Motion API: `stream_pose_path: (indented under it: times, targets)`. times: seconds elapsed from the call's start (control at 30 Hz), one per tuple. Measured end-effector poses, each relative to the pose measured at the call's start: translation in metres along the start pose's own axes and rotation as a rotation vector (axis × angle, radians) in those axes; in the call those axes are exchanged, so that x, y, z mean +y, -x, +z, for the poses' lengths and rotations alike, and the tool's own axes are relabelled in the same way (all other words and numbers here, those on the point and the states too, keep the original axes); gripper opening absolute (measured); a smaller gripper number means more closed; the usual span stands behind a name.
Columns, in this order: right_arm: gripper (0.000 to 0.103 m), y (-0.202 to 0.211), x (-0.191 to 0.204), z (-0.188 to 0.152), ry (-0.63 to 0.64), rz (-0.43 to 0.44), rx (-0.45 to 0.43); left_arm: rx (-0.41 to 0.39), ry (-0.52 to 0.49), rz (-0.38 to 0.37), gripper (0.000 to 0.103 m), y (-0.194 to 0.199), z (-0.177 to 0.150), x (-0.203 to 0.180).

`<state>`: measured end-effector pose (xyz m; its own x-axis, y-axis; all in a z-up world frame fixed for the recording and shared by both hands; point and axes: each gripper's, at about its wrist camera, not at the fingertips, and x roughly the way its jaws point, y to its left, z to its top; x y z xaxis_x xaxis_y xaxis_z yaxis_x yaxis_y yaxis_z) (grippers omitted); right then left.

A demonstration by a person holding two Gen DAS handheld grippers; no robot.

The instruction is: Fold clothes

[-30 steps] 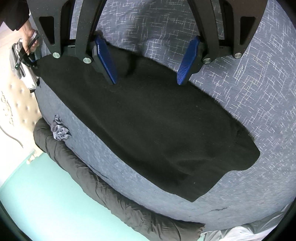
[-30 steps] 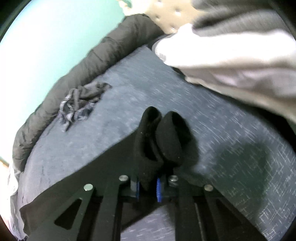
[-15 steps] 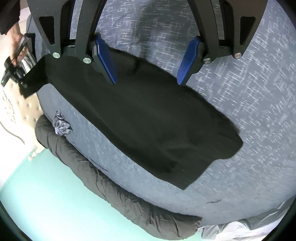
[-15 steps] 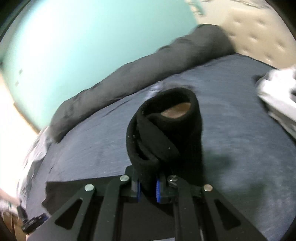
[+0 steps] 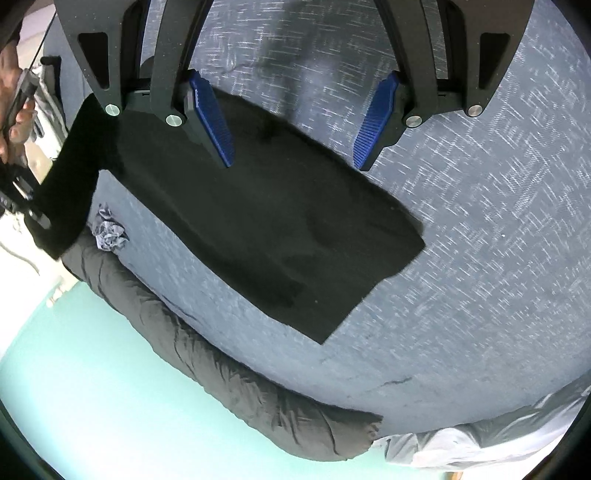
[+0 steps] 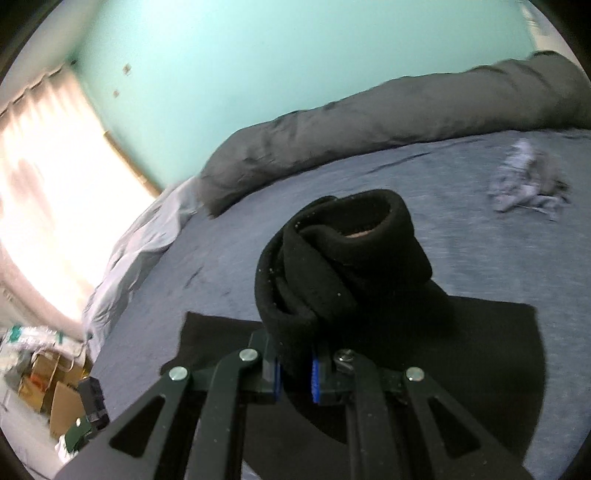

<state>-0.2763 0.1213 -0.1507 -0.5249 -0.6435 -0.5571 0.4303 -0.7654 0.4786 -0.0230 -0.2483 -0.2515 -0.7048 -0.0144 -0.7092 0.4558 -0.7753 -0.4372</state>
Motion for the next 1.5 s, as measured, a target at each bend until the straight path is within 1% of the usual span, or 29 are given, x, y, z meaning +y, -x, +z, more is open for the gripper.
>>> stream_pose_path:
  times: [0.1,0.2,0.3,0.4,0.47,0.5,0.53,0.57,0.6,0.63,0.7,0.77,0.83,0.9,1.03,1.13,1.3,1.4,1.5]
  targets:
    - [0.01,-0.031,0.041,0.001,0.039,0.048,0.038,-0.003,0.016,0.004,0.071,0.002,-0.001,0.007]
    - [0.01,-0.063,0.071,-0.003,0.066,0.078,0.089,-0.004,0.034,-0.001,0.071,0.004,-0.001,0.013]
    - [0.01,-0.096,0.096,-0.015,0.083,0.1,0.146,-0.005,0.045,-0.012,0.071,0.006,-0.001,0.016]
    - [0.01,-0.125,0.112,-0.026,0.078,0.133,0.188,-0.006,0.052,-0.014,0.071,0.006,-0.001,0.018]
    - [0.01,-0.144,0.124,-0.036,0.1,0.142,0.229,-0.006,0.058,-0.015,0.071,0.007,-0.001,0.02]
    - [0.01,-0.154,0.131,-0.041,0.126,0.129,0.261,-0.004,0.058,-0.014,0.071,0.007,-0.002,0.021]
    - [0.014,-0.162,0.134,-0.047,0.144,0.114,0.295,-0.003,0.059,-0.015,0.071,0.008,-0.002,0.021]
    - [0.014,-0.169,0.136,-0.052,0.158,0.102,0.326,-0.003,0.063,-0.017,0.071,0.007,-0.002,0.022]
    - [0.014,-0.172,0.136,-0.056,0.153,0.107,0.338,-0.002,0.068,-0.02,0.071,0.007,-0.002,0.023]
    - [0.016,-0.174,0.135,-0.058,0.143,0.119,0.343,-0.002,0.072,-0.022,0.071,0.007,-0.001,0.024]
    - [0.031,-0.17,0.133,-0.058,0.125,0.145,0.333,-0.001,0.077,-0.025,0.071,0.007,-0.001,0.024]
    - [0.056,-0.162,0.131,-0.055,0.106,0.173,0.311,0.0,0.075,-0.027,0.071,0.007,-0.001,0.023]
    - [0.057,-0.154,0.129,-0.048,0.094,0.191,0.288,0.0,0.078,-0.03,0.071,0.007,-0.001,0.022]
    - [0.057,-0.144,0.124,-0.04,0.076,0.19,0.266,-0.002,0.08,-0.033,0.071,0.007,0.0,0.021]
    - [0.057,-0.128,0.104,-0.033,0.06,0.141,0.239,0.001,0.077,-0.053,0.071,0.005,0.001,0.016]
    - [0.058,-0.111,0.076,-0.035,0.058,0.074,0.225,0.001,0.056,-0.066,0.071,0.004,0.003,0.007]
    - [0.059,-0.076,0.016,-0.045,0.009,-0.027,0.203,0.006,0.026,-0.1,0.071,-0.007,0.011,-0.009]
    - [0.059,-0.055,-0.016,-0.05,-0.024,-0.074,0.179,0.015,0.03,-0.121,0.071,-0.017,0.015,-0.017]
    - [0.059,-0.033,-0.048,-0.054,-0.058,-0.115,0.154,0.015,0.018,-0.109,0.071,-0.026,0.019,-0.024]
